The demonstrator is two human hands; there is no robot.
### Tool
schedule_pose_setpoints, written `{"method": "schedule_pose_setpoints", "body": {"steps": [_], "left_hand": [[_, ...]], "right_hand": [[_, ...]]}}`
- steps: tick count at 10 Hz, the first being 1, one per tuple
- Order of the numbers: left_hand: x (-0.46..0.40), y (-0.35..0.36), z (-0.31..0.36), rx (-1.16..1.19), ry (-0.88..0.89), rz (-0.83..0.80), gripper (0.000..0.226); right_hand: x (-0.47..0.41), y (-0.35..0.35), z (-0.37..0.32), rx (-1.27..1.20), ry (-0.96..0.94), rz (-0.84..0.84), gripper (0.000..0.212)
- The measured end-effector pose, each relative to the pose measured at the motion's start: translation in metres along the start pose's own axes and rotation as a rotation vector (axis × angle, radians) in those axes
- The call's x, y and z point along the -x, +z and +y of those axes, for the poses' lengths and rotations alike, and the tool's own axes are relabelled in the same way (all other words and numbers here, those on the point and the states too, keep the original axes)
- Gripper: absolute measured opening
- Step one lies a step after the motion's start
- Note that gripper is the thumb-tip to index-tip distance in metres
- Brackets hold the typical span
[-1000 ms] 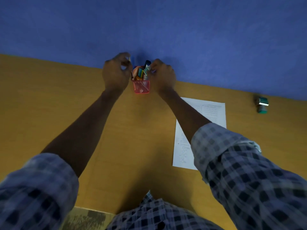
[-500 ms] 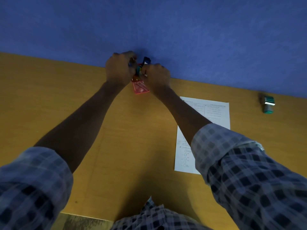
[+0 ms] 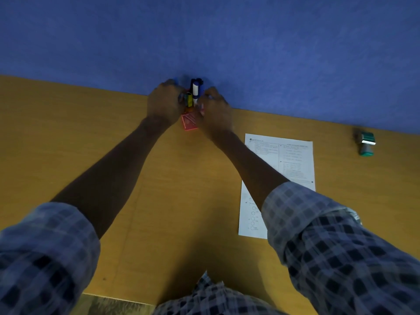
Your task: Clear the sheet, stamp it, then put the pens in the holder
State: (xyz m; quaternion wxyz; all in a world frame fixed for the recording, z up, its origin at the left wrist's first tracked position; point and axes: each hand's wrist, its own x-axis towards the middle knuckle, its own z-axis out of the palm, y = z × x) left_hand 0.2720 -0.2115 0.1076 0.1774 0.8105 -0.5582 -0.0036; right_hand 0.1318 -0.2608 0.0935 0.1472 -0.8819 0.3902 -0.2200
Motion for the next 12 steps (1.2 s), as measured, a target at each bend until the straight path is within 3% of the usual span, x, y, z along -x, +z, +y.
{"method": "schedule_pose_setpoints", "body": {"steps": [1, 2, 3, 6, 8, 10, 12], "left_hand": [[0.009, 0.001, 0.000, 0.061, -0.093, 0.145, 0.032], [0.018, 0.008, -0.002, 0.156, -0.281, 0.153, 0.041], [0.022, 0.018, -0.002, 0.266, -0.314, 0.038, 0.035], [0.016, 0.012, -0.015, 0.447, -0.333, -0.038, 0.035], [0.017, 0.008, -0.011, 0.422, -0.322, -0.057, 0.037], [0.030, -0.009, 0.003, 0.363, -0.447, -0.030, 0.029], [0.059, -0.029, 0.023, 0.304, -0.385, 0.065, 0.053]], "right_hand": [[0.001, -0.002, 0.006, -0.126, 0.224, 0.061, 0.039], [-0.004, 0.001, 0.010, -0.333, 0.377, -0.133, 0.035], [-0.005, 0.004, 0.010, -0.443, 0.396, -0.205, 0.031], [0.003, 0.012, -0.011, -0.633, 0.515, -0.148, 0.020], [0.002, 0.008, -0.010, -0.577, 0.491, -0.174, 0.025], [0.017, -0.020, -0.001, -0.465, 0.457, -0.133, 0.035], [0.051, -0.071, 0.032, -0.360, 0.415, -0.007, 0.049]]}}
